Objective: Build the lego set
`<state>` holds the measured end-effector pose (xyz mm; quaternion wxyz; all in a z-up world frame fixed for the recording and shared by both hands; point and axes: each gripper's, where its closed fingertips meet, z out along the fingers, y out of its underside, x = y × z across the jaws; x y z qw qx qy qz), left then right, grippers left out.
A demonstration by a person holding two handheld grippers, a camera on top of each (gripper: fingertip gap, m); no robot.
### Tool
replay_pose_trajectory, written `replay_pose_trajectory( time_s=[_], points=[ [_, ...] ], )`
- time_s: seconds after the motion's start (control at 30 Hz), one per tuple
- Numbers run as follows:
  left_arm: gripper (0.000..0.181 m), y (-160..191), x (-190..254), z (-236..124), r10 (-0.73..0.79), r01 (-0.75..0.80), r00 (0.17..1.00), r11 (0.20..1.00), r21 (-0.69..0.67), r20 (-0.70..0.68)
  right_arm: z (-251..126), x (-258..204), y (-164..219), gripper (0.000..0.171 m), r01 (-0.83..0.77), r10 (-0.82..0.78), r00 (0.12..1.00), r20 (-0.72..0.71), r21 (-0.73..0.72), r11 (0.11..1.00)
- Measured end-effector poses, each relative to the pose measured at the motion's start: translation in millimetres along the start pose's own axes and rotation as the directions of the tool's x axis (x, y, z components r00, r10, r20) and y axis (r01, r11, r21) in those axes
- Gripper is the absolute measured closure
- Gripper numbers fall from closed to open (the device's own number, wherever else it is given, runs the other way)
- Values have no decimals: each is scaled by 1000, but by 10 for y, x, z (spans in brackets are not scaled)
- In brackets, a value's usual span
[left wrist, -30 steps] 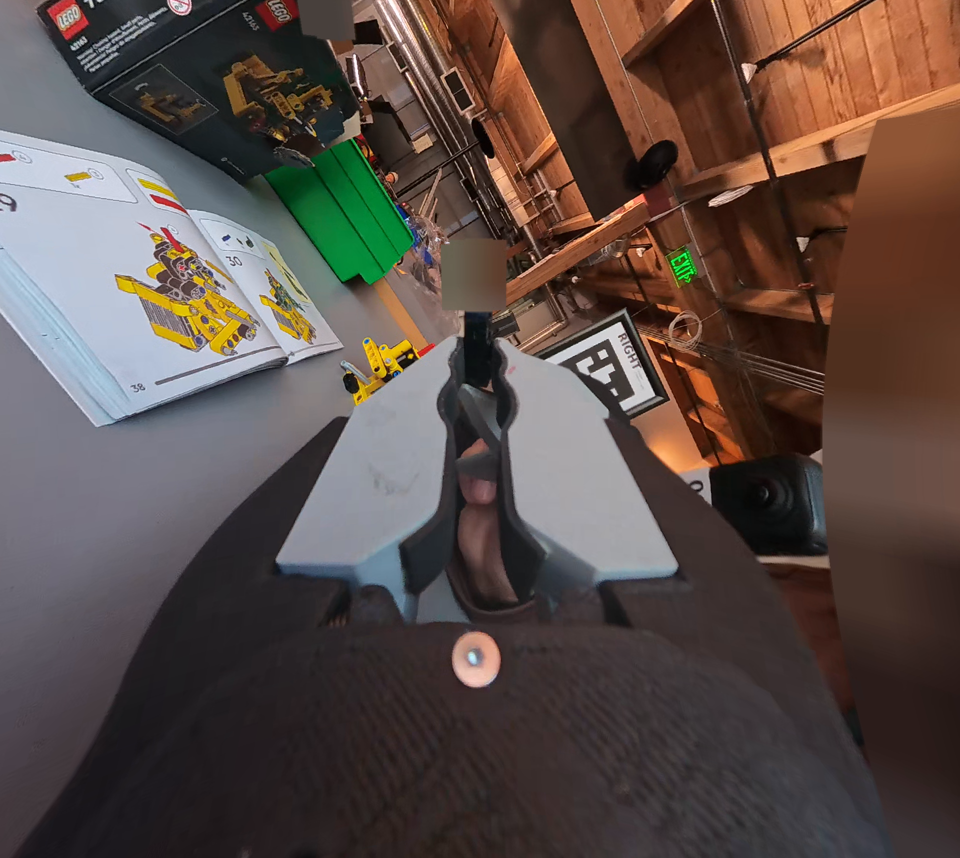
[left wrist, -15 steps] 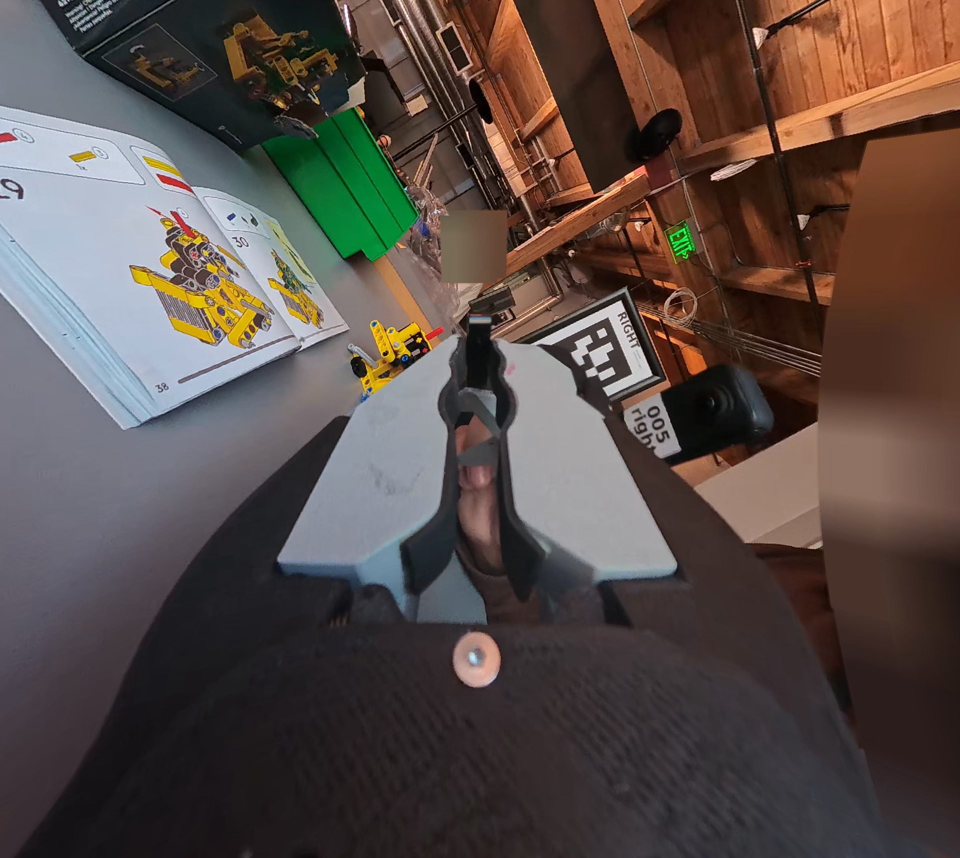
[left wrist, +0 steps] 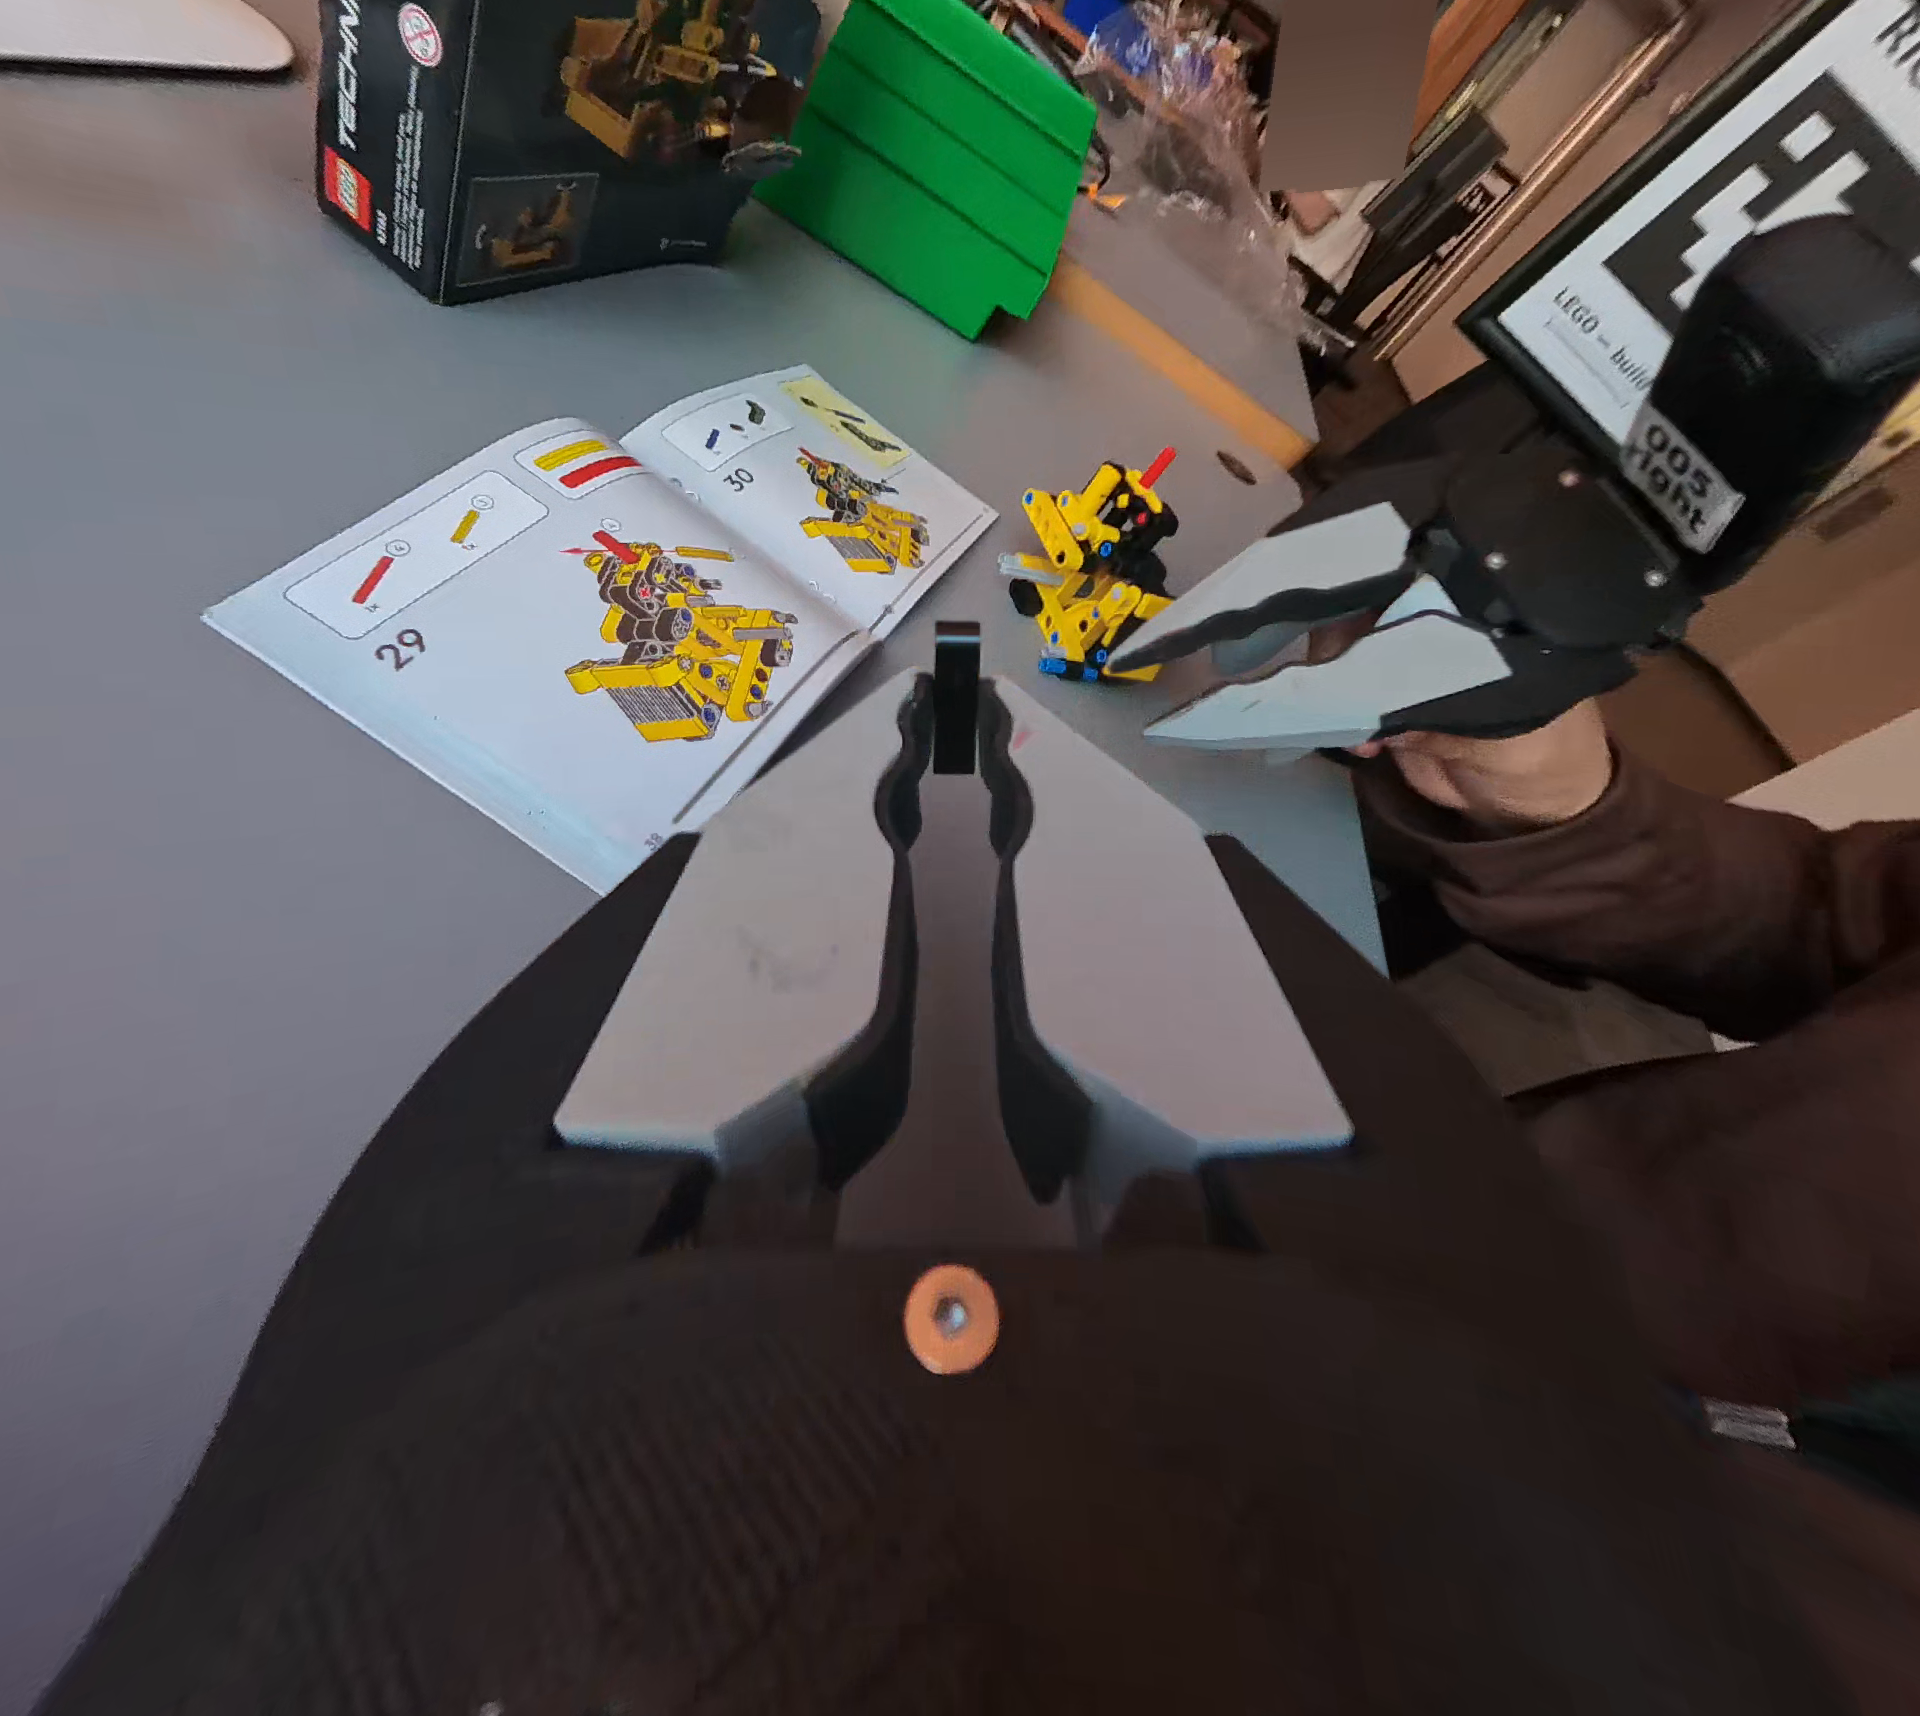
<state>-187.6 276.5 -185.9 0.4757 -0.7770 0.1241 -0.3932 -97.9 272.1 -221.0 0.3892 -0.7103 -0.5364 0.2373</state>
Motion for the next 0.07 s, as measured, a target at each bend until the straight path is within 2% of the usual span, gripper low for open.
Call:
replay_pose_trajectory(
  time_s=[0.03,0.07],
  points=[
    [176,22,3,20,16,-16,1000,1000,-17,11,-1,27,75,152,-6,5,1000,-13,-25,1000],
    [176,48,11,38,37,-37,999,999,-37,22,1,61,132,151,-4,3,999,-35,-47,999]
  ],
)
